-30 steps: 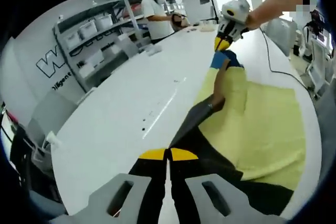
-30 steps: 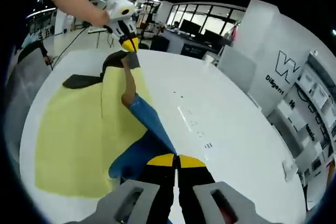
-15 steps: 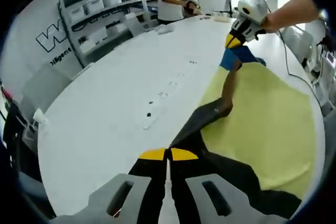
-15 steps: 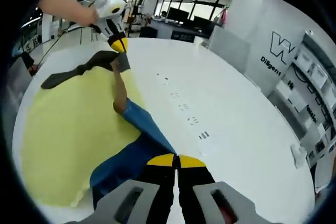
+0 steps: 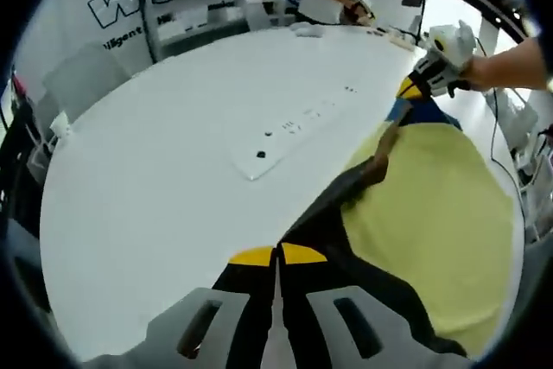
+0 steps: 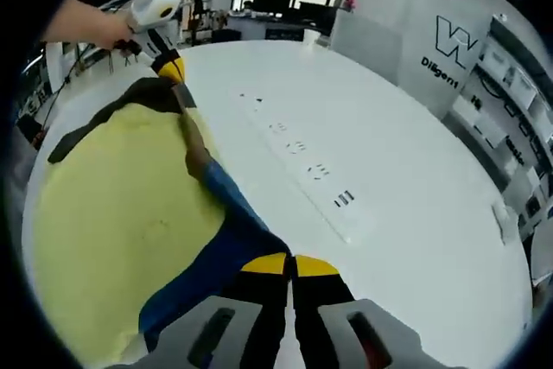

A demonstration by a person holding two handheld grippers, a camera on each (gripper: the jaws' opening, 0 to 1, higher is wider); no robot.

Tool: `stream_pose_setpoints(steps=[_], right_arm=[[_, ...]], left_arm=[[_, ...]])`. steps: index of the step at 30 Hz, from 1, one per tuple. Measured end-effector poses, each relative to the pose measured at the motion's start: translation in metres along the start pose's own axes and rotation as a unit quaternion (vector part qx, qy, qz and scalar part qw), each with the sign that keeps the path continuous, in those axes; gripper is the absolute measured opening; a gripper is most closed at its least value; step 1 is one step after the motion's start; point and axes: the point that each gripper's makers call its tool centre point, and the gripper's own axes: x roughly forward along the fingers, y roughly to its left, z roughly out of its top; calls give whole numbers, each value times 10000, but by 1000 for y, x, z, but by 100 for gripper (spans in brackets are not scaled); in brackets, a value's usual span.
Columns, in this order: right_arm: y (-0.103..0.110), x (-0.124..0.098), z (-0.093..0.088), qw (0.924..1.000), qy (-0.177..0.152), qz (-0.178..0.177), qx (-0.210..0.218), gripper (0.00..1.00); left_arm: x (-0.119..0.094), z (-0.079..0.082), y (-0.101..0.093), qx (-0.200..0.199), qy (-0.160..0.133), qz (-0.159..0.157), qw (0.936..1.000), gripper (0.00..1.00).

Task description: Fold the garment on the visible template until the final outline fits inside the template.

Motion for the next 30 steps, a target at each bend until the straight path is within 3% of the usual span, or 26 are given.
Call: stream_pose_setpoints(steps=[2,5,8,12,18,21,26,30], right_arm=[[-4,2,0,9998,9,-70,193,0],[-8,4,1,9975,-41,-114,701,0],[-9,6,-1,9974,88,-130,710,1],[-13,6,-1,9973,130,-181,699,9],[-9,-4,-2,9974,102,-189,691,11],[-1,-13,0,9983,-6,-162,565,12],[16,-27,4,9995,-213,-35,238,12],[32,-42,8,9988,-486,26,57,13]], left_arm=[[0,-1,3,-119,21,21,9999,1],[2,-1,8,-891,26,13,9960,2],[3,1,14,-1243,-20,60,9922,1],[0,1,14,-1031,-15,115,9946,1],[-9,3,12,-939,-105,88,9955,1],[-17,6,7,-685,-176,75,9975,5],[-33,7,-7,-517,-377,-22,9979,8],[-48,-5,-29,-293,-434,-136,9985,9]])
